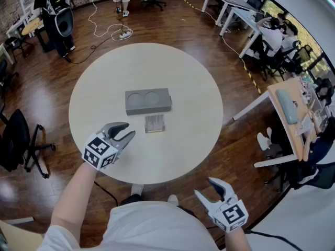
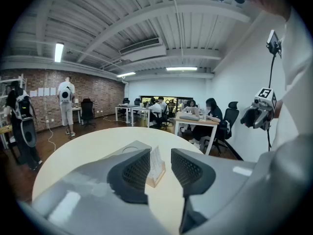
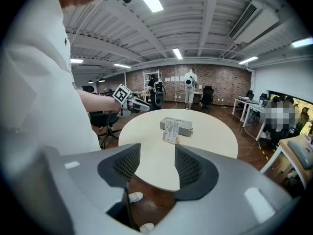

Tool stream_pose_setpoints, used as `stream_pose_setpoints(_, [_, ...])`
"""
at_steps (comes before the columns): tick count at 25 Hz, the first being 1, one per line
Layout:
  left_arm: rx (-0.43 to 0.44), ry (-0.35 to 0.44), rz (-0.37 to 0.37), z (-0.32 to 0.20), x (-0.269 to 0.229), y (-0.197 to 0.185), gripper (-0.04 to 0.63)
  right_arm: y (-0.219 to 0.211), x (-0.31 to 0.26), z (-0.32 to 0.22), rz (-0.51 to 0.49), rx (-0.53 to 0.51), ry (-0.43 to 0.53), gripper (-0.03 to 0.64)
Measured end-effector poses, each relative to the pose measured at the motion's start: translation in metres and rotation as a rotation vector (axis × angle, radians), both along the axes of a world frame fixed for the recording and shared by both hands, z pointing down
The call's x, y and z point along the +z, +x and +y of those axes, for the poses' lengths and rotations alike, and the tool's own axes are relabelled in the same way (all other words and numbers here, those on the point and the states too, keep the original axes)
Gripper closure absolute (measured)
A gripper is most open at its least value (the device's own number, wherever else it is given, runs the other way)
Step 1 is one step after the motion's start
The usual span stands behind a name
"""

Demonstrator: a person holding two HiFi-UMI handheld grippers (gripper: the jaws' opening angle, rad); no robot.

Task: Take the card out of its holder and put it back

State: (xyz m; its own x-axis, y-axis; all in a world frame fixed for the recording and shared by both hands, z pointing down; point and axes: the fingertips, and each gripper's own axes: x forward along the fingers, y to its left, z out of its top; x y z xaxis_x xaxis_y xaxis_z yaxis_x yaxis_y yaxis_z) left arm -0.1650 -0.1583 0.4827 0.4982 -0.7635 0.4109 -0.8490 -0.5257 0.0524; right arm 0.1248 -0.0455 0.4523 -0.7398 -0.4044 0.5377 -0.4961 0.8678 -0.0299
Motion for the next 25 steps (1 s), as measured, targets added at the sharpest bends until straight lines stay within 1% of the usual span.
stream_pose_setpoints(3, [0.049,-0.025,-0.005,-0.037,0.019,-0.013,0.457,-0.021,-0.004,-0.008,0.004,0.047,0.008,0.391])
stream_pose_setpoints(5, [0.086,-0.047,-0.005,-0.057,0.033,-0.014,0.457,-0.024,-0.004,-0.009,0.010,0.106,-0.001,0.391])
stream_pose_setpoints(8, [0.156,-0.083,-0.008,-0.081,0.055,-0.002,0.456,-0.016,-0.004,-0.004,0.024,0.217,-0.028,0.391])
stream_pose_setpoints(11, [0.220,-0.107,-0.010,-0.099,0.075,0.011,0.448,-0.008,-0.003,0.007,0.055,0.301,-0.053,0.391])
stream_pose_setpoints(16, [0.283,-0.148,-0.006,-0.116,0.106,0.025,0.453,0.003,-0.002,0.019,0.088,0.413,-0.075,0.391])
stream_pose_setpoints(21, [0.322,-0.159,0.009,-0.119,0.114,0.034,0.518,0.002,-0.001,0.030,0.104,0.456,-0.089,0.391])
stream_pose_setpoints(23, [0.337,-0.161,0.014,-0.117,0.114,0.034,0.564,0.001,-0.001,0.034,0.113,0.462,-0.088,0.391])
stream_pose_setpoints(25, [0.355,-0.164,0.020,-0.116,0.114,0.035,0.569,0.002,-0.002,0.036,0.120,0.478,-0.082,0.391])
